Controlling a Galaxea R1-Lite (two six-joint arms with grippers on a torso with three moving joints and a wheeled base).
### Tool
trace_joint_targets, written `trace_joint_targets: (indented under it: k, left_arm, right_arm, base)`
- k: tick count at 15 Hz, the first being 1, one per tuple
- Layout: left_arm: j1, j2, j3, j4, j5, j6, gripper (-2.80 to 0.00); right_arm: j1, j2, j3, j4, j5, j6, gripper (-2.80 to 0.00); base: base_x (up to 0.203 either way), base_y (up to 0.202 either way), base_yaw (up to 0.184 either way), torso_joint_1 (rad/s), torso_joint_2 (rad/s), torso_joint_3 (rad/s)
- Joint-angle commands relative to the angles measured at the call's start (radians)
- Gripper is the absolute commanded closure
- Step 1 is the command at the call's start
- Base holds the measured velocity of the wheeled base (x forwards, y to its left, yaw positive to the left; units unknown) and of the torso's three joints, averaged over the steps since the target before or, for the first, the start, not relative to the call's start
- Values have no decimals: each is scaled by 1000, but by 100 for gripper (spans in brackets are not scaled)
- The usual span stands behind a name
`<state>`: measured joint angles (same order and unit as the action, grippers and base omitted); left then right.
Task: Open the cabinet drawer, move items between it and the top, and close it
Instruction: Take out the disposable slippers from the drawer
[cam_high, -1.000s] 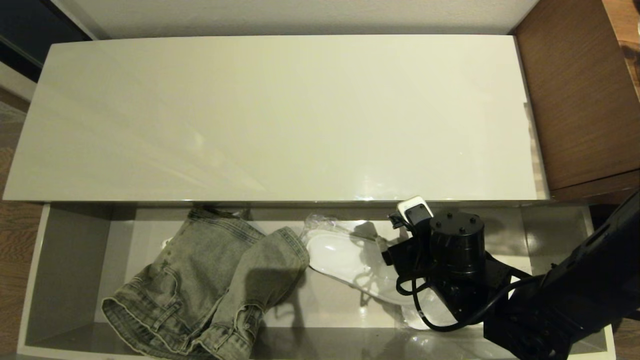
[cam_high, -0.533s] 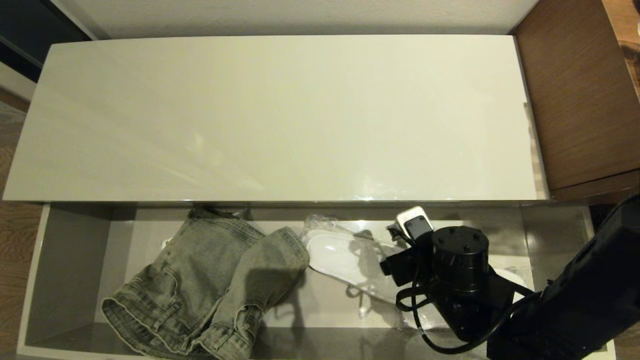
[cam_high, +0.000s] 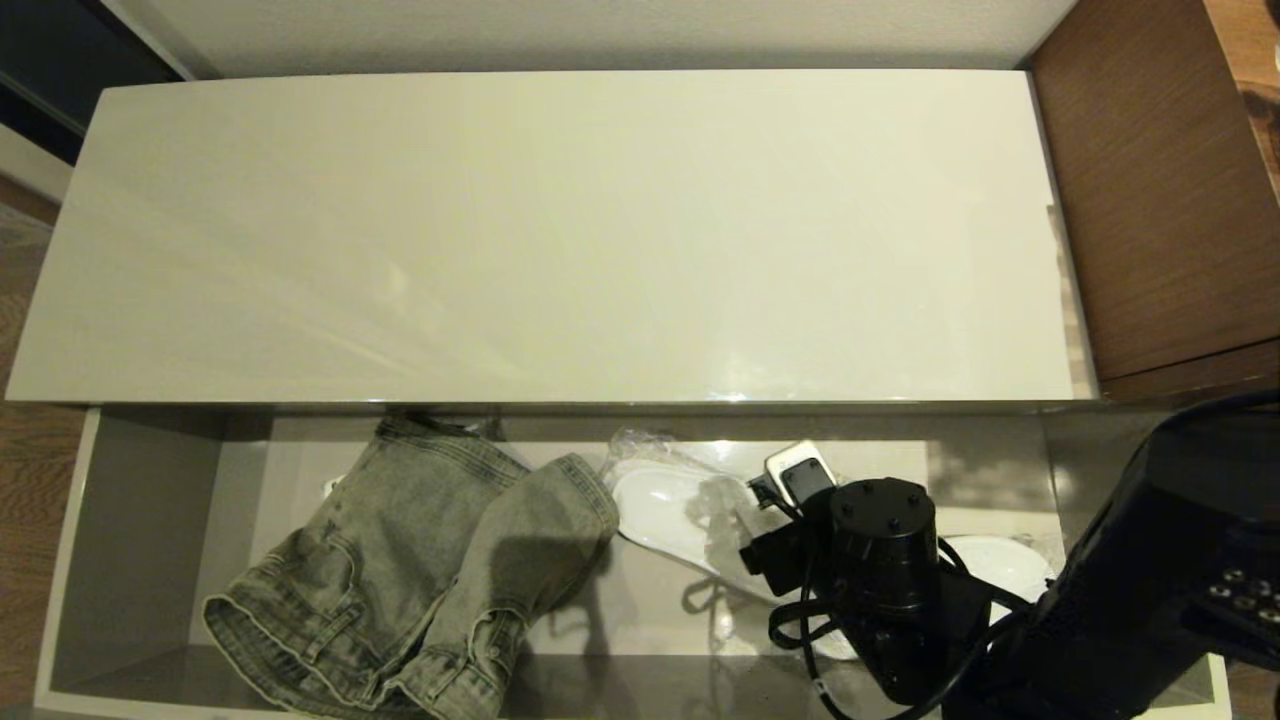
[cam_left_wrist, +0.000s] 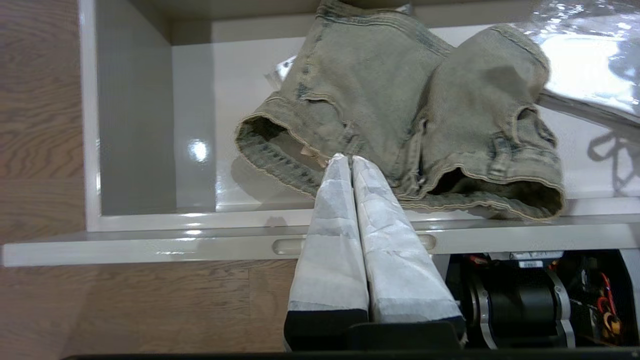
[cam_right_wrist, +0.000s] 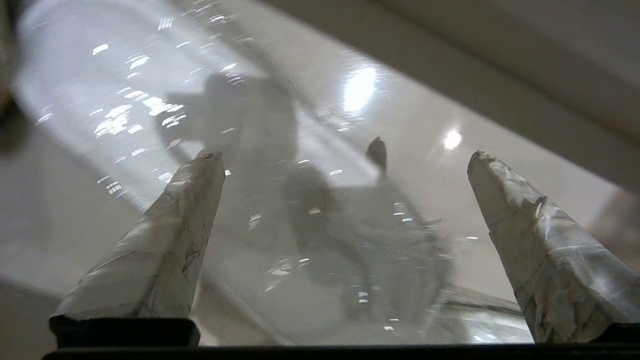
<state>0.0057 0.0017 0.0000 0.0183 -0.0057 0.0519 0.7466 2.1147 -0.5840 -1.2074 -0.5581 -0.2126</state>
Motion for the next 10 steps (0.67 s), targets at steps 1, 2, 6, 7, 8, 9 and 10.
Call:
trace_joint_targets:
  k: [1, 2, 6, 7, 8, 9, 10]
  left_arm:
    - [0, 0, 0, 0, 1, 0, 0]
    - [0, 0, 0, 0, 1, 0, 0]
    - [0, 0, 0, 0, 1, 0, 0]
    - [0, 0, 0, 0, 0, 0, 0]
    - [0, 0, 0, 0, 1, 0, 0]
    - [0, 0, 0, 0, 0, 0, 0]
    - [0, 0, 0, 0, 1, 0, 0]
  right_arm:
    - [3, 34, -4, -7, -3, 1, -280]
    - [3, 36, -5, -8, -3, 3, -280]
    - [3, 62, -7, -15, -3, 12, -280]
    - [3, 62, -8, -15, -3, 12, -280]
    - [5, 66, -8, -15, -3, 12, -280]
    - [5, 70, -10, -15, -5, 12, -280]
    - [6, 74, -10, -17, -5, 12, -280]
  base:
    - [0, 0, 0, 0, 0, 0]
    - [0, 0, 0, 0, 0, 0]
    - [0, 0, 0, 0, 0, 0]
    - [0, 0, 0, 0, 0, 0]
    - [0, 0, 0, 0, 0, 0]
    - [0, 0, 0, 0, 0, 0]
    - [0, 0, 0, 0, 0, 0]
